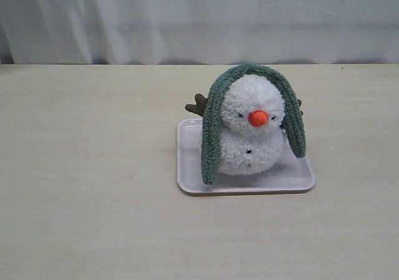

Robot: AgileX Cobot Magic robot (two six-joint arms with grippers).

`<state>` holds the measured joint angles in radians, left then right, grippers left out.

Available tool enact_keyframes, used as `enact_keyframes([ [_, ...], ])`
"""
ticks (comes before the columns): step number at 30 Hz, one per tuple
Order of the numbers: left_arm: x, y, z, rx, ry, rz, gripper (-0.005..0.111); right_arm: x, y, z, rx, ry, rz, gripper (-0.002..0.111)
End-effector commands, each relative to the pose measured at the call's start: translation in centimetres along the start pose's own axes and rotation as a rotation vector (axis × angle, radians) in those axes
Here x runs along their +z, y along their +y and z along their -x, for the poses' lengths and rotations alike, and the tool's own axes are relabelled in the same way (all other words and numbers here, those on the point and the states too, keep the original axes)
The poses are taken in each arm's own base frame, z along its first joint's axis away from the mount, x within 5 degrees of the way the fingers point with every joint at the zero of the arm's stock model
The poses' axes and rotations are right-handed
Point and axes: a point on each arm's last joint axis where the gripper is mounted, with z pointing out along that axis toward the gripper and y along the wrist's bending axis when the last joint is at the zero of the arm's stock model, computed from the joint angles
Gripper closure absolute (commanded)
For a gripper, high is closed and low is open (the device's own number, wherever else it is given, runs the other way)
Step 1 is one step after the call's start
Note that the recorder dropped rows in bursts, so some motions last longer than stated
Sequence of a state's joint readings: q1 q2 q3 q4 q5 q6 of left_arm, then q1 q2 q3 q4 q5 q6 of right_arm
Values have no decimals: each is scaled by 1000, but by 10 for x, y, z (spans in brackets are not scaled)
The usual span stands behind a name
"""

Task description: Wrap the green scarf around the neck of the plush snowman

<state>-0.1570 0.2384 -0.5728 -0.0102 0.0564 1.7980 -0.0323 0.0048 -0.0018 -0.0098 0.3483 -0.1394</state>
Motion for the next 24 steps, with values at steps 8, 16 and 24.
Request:
enact_keyframes([
  [8, -42, 19, -4, 21, 99, 165, 107, 0, 0, 0, -2, -12, -1, 104],
  [16, -46, 19, -3, 22, 103, 187, 107, 0, 0, 0, -2, -12, -1, 104],
  [24, -43, -26, 5, 21, 99, 158, 107, 0, 0, 0, -2, -12, -1, 104],
])
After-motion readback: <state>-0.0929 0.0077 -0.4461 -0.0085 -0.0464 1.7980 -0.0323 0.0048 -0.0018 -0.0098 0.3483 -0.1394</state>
